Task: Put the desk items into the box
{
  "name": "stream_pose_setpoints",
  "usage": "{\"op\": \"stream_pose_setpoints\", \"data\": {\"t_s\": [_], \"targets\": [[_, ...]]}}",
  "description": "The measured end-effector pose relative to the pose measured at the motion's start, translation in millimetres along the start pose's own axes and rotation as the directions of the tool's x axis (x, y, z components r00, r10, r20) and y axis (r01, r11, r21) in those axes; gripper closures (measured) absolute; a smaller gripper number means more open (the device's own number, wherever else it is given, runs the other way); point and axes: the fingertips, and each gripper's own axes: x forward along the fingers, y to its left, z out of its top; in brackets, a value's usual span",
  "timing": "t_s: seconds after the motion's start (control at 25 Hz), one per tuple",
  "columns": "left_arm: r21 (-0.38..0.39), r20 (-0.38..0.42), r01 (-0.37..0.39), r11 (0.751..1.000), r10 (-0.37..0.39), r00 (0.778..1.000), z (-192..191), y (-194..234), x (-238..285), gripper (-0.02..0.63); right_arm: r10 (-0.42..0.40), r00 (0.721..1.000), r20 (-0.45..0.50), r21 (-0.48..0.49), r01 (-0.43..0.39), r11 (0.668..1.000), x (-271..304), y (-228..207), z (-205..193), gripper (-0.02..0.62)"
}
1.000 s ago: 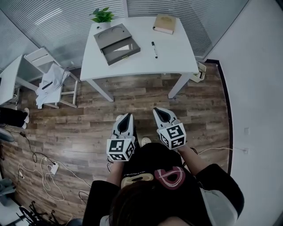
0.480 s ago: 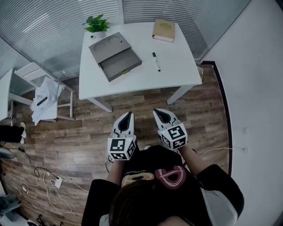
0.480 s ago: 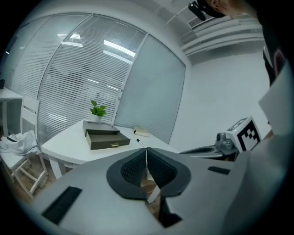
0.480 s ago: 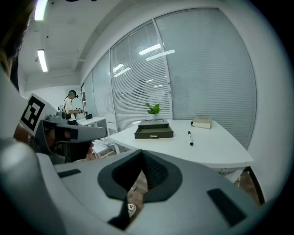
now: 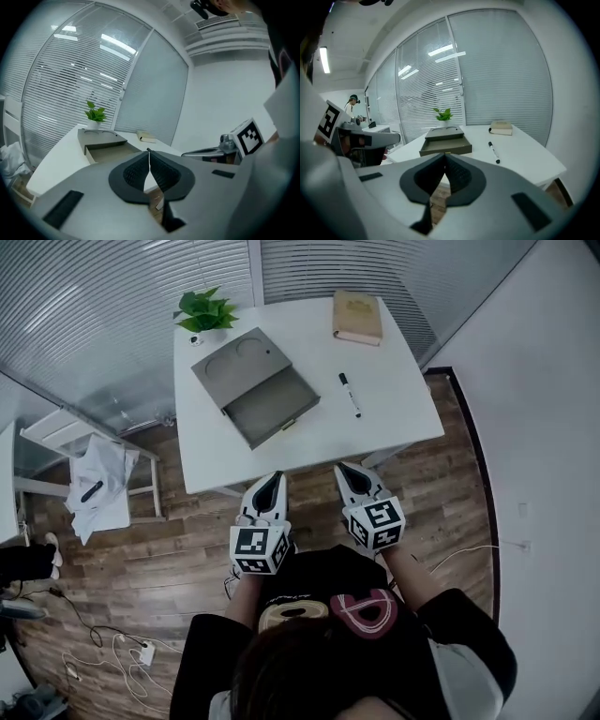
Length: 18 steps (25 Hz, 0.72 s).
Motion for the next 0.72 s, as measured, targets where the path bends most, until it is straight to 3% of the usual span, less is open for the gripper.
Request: {"op": "stream_pose_setpoints", "data": {"t_s": [0.28,0.72], "targets": [[0.019,-0.02,0.091,0.996,-0.09,0.996,20,35,26,0.586,-0.051,0.999,-0.01,0.03,0.051,0.998,41,12,14,0.584],[0.004,-0.037,0.102,0.995,-0.101,0.994,25,54,41,0.586,-0.15,0.988,-0.036,0.088,0.153,0.984,52,-16,15,0.584]]}}
